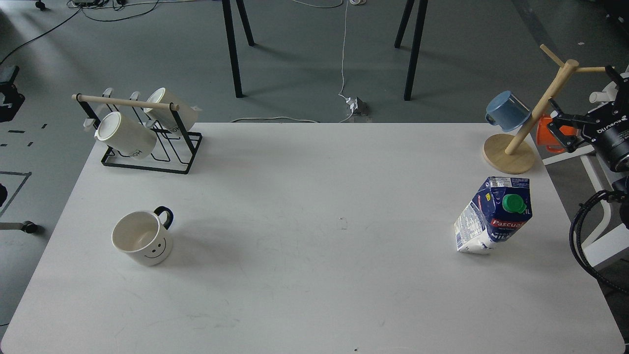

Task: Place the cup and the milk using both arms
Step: 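Move the left gripper from the rack area toward the table, then lower the left gripper to the white smiley mug's rim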

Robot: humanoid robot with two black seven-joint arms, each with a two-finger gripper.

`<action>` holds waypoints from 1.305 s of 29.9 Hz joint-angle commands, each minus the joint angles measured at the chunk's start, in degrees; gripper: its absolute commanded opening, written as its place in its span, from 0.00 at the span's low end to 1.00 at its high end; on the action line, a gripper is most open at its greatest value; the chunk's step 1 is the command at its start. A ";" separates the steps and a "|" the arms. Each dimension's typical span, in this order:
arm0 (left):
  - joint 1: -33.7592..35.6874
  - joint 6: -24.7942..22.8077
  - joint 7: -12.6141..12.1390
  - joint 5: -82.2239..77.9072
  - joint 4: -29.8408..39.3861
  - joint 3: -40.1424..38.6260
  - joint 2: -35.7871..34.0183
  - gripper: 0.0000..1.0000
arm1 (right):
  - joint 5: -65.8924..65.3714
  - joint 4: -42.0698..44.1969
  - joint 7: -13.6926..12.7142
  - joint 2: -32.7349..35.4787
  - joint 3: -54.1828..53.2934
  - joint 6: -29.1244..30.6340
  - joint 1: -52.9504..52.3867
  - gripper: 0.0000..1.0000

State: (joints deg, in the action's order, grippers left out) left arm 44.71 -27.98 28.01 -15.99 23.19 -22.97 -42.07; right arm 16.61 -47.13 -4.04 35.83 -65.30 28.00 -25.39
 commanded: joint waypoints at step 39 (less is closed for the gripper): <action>-2.08 38.88 -0.01 -109.01 29.37 13.48 -16.99 0.98 | 0.35 0.02 0.17 1.70 -1.68 0.00 4.11 0.97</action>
State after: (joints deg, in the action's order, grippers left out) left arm 45.12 8.87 28.01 -124.89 52.77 -9.67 -58.13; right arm 16.96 -47.09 -3.95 37.61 -67.04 28.00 -21.88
